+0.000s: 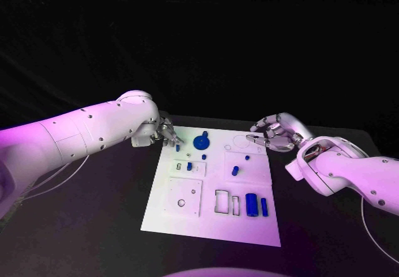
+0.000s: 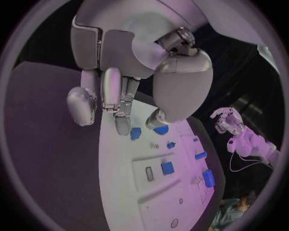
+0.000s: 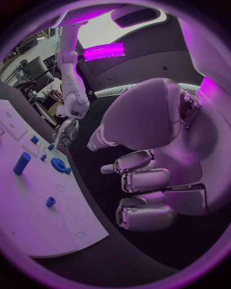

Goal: Assemble the parts on the task board

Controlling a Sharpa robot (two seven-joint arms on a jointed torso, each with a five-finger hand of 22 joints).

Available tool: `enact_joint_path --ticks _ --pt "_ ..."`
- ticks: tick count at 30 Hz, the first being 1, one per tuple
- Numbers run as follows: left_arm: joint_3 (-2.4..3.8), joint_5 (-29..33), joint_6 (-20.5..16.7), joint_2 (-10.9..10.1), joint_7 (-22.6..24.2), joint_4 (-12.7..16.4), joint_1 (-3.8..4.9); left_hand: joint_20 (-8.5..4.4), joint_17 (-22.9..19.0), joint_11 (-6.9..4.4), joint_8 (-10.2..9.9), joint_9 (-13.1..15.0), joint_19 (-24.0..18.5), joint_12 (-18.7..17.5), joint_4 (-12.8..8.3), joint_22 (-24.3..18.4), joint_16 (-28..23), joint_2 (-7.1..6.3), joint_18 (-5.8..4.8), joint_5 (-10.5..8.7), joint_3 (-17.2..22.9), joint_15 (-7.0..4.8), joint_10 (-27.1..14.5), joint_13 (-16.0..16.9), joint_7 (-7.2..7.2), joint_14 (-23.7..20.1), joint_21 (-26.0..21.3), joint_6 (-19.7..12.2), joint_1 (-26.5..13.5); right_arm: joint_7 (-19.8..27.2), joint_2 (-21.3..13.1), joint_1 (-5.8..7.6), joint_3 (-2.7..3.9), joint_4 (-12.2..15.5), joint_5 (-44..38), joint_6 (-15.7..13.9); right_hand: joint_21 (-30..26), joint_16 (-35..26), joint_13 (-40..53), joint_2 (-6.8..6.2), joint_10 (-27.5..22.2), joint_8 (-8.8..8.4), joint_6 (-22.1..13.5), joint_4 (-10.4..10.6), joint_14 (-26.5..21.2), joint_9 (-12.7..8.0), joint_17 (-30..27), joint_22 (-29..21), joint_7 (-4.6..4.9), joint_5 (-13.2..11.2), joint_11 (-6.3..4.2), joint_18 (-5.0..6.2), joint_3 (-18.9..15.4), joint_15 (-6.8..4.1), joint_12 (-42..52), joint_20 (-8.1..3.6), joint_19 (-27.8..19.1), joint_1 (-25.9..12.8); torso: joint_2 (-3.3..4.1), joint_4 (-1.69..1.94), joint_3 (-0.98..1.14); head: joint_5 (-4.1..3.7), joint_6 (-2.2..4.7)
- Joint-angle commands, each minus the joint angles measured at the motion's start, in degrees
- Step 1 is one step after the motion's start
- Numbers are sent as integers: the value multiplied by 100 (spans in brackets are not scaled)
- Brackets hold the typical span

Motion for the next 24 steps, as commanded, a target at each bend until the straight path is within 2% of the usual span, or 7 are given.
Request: enact_joint_path --ticks 1,2,17,24 --pt "-1 31 100 24 27 -18 -6 -8 664 3 -24 -8 45 -21 -20 3 27 32 33 32 -28 42 1 -8 2 342 19 45 70 30 6 -5 0 7 -53 32 -19 -29 229 10 -15 21 -41 -6 373 6 468 860 11 20 -23 34 -38 -39 -9 -38 47 -66 1 3 -2 0 3" --pt "-1 48 97 27 28 -22 -7 -6 669 0 -25 -13 49 -21 -26 11 31 75 32 31 -7 40 5 -15 -4 344 24 77 109 30 7 -5 0 8 -53 32 -19 -29 229 10 -15 21 -41 -6 373 6 468 860 11 20 -23 34 -38 -39 -9 -38 47 -66 1 3 -2 0 3" --pt "-8 173 59 95 38 -84 -42 -3 665 -22 -29 -28 77 -12 -80 64 34 132 23 32 54 25 32 -39 -26 344 53 158 315 29 22 -5 0 5 -54 34 -18 -31 228 17 -16 25 -41 -8 372 7 463 861 10 27 -24 34 -35 -39 -9 -38 48 -65 -1 2 0 -8 -19" --pt "-13 211 -24 109 43 -96 -52 -12 660 -48 -26 -29 80 -5 -169 79 34 243 21 32 174 6 41 -57 -54 342 61 192 564 25 26 -5 0 4 -55 34 -20 -32 233 27 -11 29 -42 -8 372 7 461 860 9 35 -25 34 -32 -40 -4 -39 47 -65 -1 -3 2 -9 -16"
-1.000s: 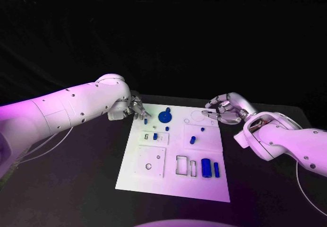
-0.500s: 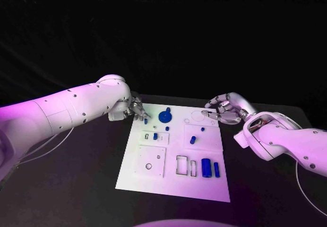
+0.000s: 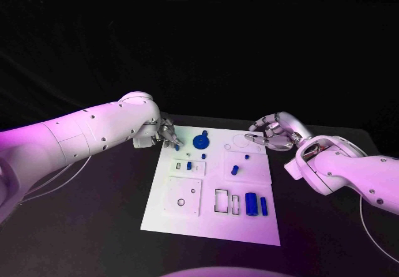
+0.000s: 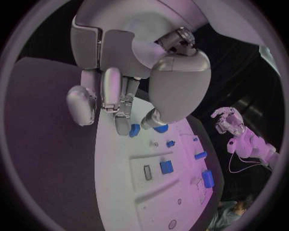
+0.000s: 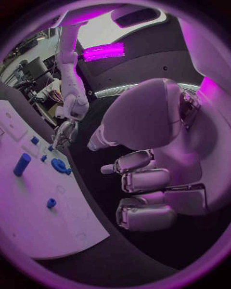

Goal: Assemble the parts on the task board

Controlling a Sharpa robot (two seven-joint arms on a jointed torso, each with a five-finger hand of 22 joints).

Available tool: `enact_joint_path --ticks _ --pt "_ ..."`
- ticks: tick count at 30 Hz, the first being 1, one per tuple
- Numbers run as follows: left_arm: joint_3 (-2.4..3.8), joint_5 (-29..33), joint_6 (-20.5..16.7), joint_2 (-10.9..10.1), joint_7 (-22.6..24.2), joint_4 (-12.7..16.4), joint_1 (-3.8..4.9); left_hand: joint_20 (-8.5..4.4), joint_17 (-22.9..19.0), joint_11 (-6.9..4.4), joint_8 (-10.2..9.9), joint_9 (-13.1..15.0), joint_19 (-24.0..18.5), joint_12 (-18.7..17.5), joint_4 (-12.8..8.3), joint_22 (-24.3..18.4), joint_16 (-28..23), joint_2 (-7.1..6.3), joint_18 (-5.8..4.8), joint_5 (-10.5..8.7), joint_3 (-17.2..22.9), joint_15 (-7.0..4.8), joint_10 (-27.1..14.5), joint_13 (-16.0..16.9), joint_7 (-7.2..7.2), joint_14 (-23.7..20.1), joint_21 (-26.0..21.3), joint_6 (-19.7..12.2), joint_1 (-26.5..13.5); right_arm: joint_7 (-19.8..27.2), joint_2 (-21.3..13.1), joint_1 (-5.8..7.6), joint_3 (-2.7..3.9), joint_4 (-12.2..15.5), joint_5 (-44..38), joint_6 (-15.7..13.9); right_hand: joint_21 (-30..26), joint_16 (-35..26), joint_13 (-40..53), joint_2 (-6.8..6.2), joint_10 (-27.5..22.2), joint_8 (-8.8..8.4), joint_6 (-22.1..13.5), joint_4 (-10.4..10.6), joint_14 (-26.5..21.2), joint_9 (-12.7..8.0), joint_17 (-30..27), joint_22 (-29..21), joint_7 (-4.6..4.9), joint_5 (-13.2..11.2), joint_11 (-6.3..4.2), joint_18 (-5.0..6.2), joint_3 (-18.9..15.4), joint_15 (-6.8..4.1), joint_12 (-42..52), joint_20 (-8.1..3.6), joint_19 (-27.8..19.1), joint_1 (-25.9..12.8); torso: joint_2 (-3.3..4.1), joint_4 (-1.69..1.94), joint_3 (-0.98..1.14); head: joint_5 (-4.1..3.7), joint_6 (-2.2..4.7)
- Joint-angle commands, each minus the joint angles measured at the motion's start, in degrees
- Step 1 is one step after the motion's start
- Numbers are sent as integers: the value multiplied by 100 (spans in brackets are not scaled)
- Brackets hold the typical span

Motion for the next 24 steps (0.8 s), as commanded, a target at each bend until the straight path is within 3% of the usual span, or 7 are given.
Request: enact_joint_path --ticks 1,7,9,12,19,22,24 --pt "0 91 -49 19 43 5 -4 -14 658 -33 -10 2 36 -6 -80 2 12 39 23 33 82 1 18 -15 -12 341 36 45 186 23 5 -4 0 3 -56 33 -20 -32 233 3 -11 30 -41 -8 372 9 462 861 9 35 -25 34 -32 -40 -4 -39 47 -42 0 -3 2 -1 1" --pt "0 165 -217 20 52 11 -7 -36 669 -89 82 57 46 -13 -311 33 19 178 19 33 296 -41 20 -37 -79 344 51 102 567 22 5 -4 0 3 -57 31 -20 -32 233 3 -11 30 -41 -8 372 9 462 861 9 35 -25 34 -32 -40 -4 -39 47 -42 0 1 3 -8 -10" --pt "0 202 -269 20 56 11 -8 -63 686 -129 115 91 52 -33 -599 50 29 275 18 37 559 -83 17 -57 -118 350 61 52 937 22 6 -4 0 3 -57 30 -26 -33 228 11 -14 33 -42 -9 372 9 460 858 9 43 -26 36 -29 -41 -8 -39 45 -42 0 -1 3 -13 -14" --pt "0 263 -330 13 61 19 -9 -86 682 -112 182 152 61 -62 -808 73 28 307 11 37 815 -82 24 -87 -82 349 75 2 1134 22 6 -4 0 1 -57 30 -26 -33 228 11 -14 33 -42 -9 372 9 460 858 9 43 -26 36 -29 -41 -8 -39 45 -42 -1 -2 4 -11 -17" --pt "14 556 -461 -141 68 250 -9 -64 650 -81 517 412 50 106 -1074 93 17 153 15 25 1560 -34 174 52 -47 342 93 -119 893 21 2 -4 0 -2 -58 35 -27 -34 228 16 -14 36 -43 -9 372 9 460 857 8 51 -26 36 -27 -41 -7 -40 44 -42 -1 0 0 -11 3" --pt "27 733 -544 -319 67 513 -7 -58 648 -91 621 472 57 212 -1141 114 18 102 8 37 1751 -55 243 139 -55 345 106 -136 764 17 -9 -4 0 -3 -58 36 -32 -37 223 27 -11 86 -72 -12 374 9 463 861 5 440 -30 35 -28 -48 -4 -49 50 -71 -13 12 3 -18 8" --pt "32 819 -598 -436 65 684 -4 -60 650 -96 656 489 66 250 -1161 130 19 89 5 36 1804 -59 270 169 -61 346 116 -138 718 15 -15 -4 0 -2 -58 36 -32 -37 223 27 -11 86 -72 -12 374 9 463 861 5 440 -30 35 -28 -48 -4 -49 50 -71 -22 17 12 -10 0"
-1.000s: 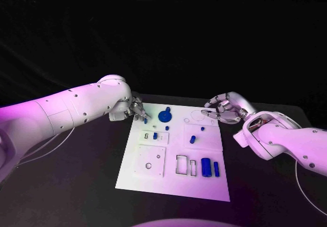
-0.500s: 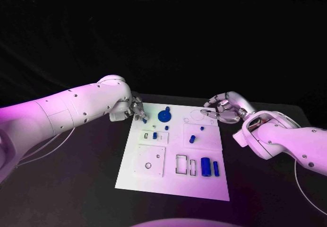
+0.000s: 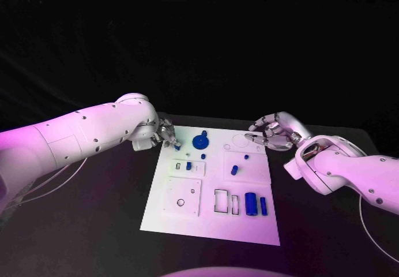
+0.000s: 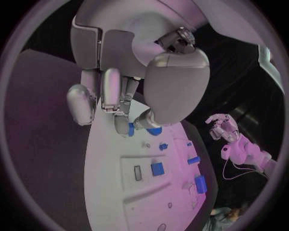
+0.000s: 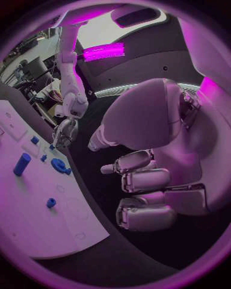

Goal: Assemble the parts on the task board

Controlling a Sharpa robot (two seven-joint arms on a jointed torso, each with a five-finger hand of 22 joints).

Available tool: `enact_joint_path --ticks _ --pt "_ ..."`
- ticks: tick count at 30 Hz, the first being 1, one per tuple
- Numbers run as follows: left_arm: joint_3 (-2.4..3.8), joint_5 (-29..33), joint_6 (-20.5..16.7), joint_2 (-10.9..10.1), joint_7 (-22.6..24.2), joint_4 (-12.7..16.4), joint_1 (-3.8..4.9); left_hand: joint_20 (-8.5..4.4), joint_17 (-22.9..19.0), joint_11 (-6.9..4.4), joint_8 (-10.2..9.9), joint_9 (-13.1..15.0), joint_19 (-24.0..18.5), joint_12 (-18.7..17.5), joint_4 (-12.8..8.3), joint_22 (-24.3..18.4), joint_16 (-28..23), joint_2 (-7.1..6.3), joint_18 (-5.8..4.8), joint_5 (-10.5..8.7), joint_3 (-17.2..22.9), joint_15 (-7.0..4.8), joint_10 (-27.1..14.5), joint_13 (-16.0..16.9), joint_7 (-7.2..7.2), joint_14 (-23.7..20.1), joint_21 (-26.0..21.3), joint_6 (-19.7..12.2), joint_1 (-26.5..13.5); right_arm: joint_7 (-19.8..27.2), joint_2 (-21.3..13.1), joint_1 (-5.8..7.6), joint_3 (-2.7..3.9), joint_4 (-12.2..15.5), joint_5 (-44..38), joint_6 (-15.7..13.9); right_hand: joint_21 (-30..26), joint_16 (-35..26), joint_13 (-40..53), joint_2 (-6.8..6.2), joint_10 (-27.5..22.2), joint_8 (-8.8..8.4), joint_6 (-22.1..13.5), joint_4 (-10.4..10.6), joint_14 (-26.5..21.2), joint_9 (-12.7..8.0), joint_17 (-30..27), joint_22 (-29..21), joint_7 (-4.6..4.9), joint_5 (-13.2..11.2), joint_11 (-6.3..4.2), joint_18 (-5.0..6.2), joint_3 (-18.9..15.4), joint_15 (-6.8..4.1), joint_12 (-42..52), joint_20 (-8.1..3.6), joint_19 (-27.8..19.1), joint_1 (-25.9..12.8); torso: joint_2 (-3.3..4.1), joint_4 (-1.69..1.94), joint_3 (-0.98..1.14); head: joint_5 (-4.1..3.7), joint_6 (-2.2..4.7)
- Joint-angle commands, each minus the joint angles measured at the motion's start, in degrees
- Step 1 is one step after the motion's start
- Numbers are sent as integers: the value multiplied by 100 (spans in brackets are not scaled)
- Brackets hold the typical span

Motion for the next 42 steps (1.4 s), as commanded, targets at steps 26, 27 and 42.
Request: enact_joint_path --ticks 26,27,42 --pt "-39 159 -1018 -1021 159 1665 -196 -64 788 -80 440 472 182 476 -1263 316 102 -295 -51 154 1646 -77 408 427 -96 416 219 78 -600 19 -26 -15 0 8 -57 50 -33 -39 217 -11 -12 24 -35 -11 374 5 460 857 7 48 -30 35 -36 -48 -4 -49 50 -50 -7 5 -5 105 -30" --pt "-45 132 -1011 -1023 159 1676 -209 -64 788 -80 440 472 182 476 -1263 316 102 -295 -51 154 1646 -77 408 427 -96 416 219 78 -600 19 -26 -16 0 7 -57 51 -33 -39 217 -11 -12 24 -35 -11 374 5 460 857 7 48 -30 35 -36 -48 -4 -49 50 -50 -7 5 -5 105 -30" --pt "-115 -137 -867 -1002 147 1727 -345 -72 819 -89 467 460 210 550 -1284 368 120 -321 -61 182 1685 -84 475 519 -107 426 249 98 -653 23 -25 -28 0 7 -53 58 -33 -39 217 -11 -12 24 -35 -11 374 5 460 857 7 48 -30 35 -36 -48 -4 -49 50 -50 3 3 -3 117 -48"
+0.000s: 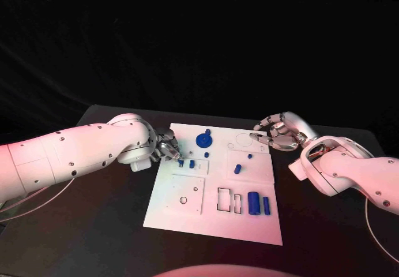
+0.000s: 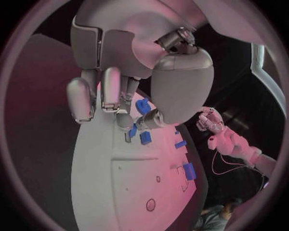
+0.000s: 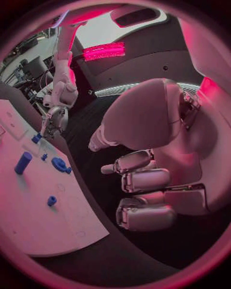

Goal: Assemble the parts on the task board

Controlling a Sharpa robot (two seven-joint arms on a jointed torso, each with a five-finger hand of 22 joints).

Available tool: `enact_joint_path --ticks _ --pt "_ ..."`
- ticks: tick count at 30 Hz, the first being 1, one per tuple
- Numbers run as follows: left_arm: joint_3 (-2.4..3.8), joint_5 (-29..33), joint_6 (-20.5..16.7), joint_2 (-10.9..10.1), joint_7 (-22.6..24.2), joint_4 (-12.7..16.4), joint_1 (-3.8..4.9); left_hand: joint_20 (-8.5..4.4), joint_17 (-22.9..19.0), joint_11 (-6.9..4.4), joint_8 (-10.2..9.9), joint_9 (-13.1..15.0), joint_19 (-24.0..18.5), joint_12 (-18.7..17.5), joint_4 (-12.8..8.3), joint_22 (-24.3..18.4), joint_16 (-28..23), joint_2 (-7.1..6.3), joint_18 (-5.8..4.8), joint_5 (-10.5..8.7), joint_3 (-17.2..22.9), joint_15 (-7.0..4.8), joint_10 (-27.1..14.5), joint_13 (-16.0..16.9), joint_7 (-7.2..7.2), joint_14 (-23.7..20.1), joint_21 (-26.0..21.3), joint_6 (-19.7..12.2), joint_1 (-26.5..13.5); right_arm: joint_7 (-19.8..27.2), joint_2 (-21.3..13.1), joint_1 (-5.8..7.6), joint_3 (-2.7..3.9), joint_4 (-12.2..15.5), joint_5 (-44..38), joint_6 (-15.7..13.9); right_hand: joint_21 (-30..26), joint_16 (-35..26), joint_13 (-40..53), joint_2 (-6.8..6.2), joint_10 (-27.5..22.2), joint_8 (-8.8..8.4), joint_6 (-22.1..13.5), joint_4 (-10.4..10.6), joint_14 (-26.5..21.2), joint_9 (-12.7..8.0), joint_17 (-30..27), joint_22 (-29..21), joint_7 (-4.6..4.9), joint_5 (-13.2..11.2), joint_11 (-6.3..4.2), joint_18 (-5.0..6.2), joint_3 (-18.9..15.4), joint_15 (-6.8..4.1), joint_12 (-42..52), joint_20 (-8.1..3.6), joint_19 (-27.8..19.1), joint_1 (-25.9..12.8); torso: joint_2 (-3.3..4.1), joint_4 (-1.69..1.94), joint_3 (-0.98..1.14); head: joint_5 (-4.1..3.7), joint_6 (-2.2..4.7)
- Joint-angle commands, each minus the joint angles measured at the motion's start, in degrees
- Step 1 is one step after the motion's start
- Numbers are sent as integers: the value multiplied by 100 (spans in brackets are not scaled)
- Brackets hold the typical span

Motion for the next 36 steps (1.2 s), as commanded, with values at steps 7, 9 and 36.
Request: enact_joint_path --ticks 7,9,36 --pt "-7 -394 104 42 47 0 -22 -6 842 -3 61 447 77 53 -990 43 44 -5 -69 71 1028 -52 69 42 -35 432 39 27 -88 30 -1 -7 0 6 -50 55 -33 -39 219 -11 -12 24 -35 -11 374 8 457 860 7 37 -30 35 -36 -48 -4 -49 50 -51 3 -3 3 -1 -11" --pt "-8 -425 107 49 45 -9 -25 -8 840 -5 65 445 80 60 -994 48 43 -9 -70 81 1034 -54 75 50 -37 432 43 29 -96 30 -2 -8 0 7 -50 56 -33 -39 219 -11 -12 24 -35 -11 374 8 457 860 7 37 -30 35 -36 -48 -4 -49 50 -51 1 0 3 -6 -13" --pt "-11 -461 342 23 27 92 -39 -13 891 -15 90 435 88 75 -1031 67 69 -36 -73 113 1063 -59 94 56 -47 445 55 44 -112 33 -4 -14 0 0 -50 57 -40 -41 218 -8 -10 39 -38 -9 374 8 455 857 6 61 -31 36 -46 -49 -3 -50 48 -69 2 -2 -3 8 -49"
